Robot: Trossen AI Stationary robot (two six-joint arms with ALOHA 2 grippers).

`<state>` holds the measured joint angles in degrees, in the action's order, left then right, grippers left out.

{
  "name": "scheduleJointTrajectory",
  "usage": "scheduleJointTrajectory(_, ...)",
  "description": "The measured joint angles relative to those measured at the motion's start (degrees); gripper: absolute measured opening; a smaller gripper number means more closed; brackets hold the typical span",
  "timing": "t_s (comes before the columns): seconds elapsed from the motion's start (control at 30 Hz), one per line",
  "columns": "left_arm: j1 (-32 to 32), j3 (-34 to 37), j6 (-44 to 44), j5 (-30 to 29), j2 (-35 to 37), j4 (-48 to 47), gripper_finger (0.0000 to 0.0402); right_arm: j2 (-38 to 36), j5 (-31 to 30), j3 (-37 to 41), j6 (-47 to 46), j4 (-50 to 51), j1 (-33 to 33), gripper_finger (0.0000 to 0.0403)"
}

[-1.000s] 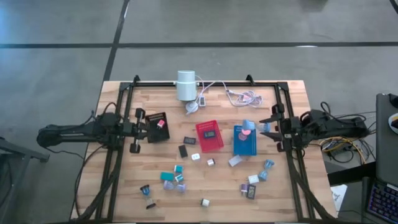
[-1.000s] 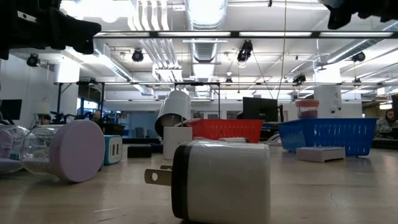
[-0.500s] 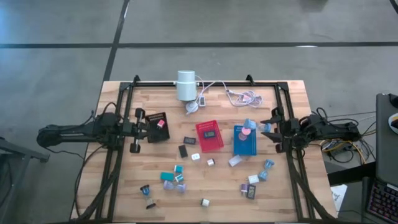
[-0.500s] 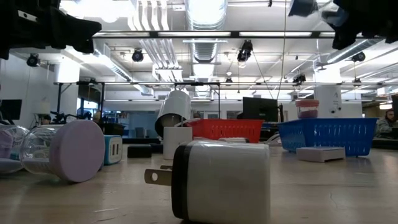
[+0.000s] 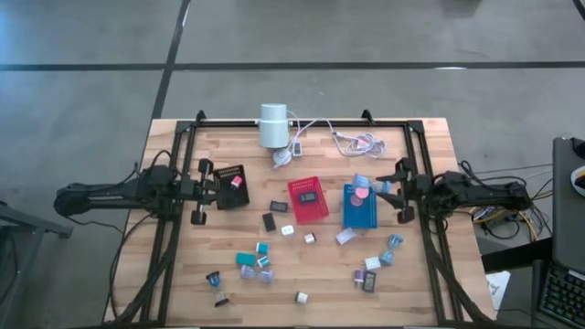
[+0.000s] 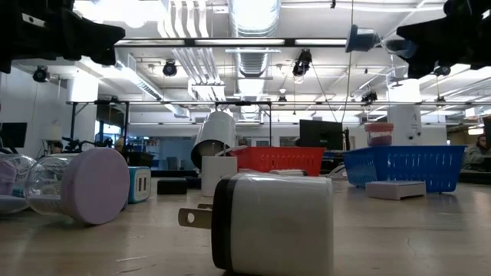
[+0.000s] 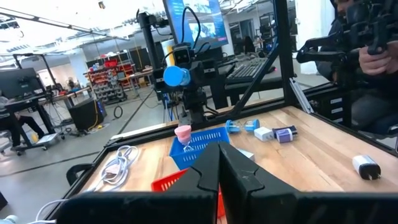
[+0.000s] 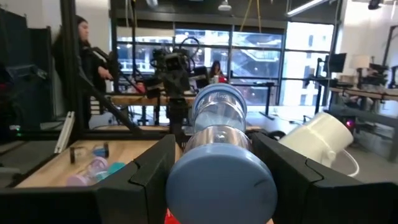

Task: Pick & Place Office items
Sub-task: Put the top blue hourglass into the blue bin

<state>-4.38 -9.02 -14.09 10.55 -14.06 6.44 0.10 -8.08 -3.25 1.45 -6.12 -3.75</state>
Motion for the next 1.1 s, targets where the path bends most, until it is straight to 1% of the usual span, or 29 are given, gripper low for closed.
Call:
scheduleJointTrajectory(0.1, 0.0, 0.0, -0.61, 0.08, 0.0, -0.02, 0.0009, 0.05, -0.26, -0.1, -0.99, 0.2, 0.75, 0.0188)
scheduleJointTrajectory(0.2, 0.0, 0.0, -0.71, 0.08, 0.0, -0.02, 0.0009, 1.7, -2.85, -1.65, -2.42, 0.8, 0.82, 0.0188)
scheduleJointTrajectory(0.3, 0.0, 0.0, -0.71, 0.08, 0.0, -0.02, 0.0009, 5.47, -6.21, -5.25, -2.91, 3.97, 0.81, 0.0188)
scheduleJointTrajectory(0.4, 0.0, 0.0, -0.71, -0.05, 0.0, -0.01, 0.0009, 11.15, -10.39, -10.95, -3.7, 8.72, 0.83, 0.0188)
scheduleJointTrajectory(0.57, 0.0, 0.0, -0.71, -0.07, 0.0, -0.02, 0.0009, 22.89, -12.97, -25.35, -6.98, 22.09, 0.81, 0.0188)
scheduleJointTrajectory(0.8, 0.0, 0.0, -0.64, -0.07, 0.0, -0.02, 0.0009, 39.84, -13.08, -47.0, -12.35, 44.39, 0.81, 0.0188)
scheduleJointTrajectory(1.0, 0.0, 0.0, -0.52, -0.1, 0.02, -0.02, 0.0009, 53.58, -12.08, -64.96, -18.3, 66.71, 0.81, 0.0188)
scheduleJointTrajectory(1.1, 0.0, 0.0, -0.52, -0.1, 0.02, -0.02, 0.0009, 59.82, -8.38, -72.81, -21.11, 76.1, 0.97, 0.0188)
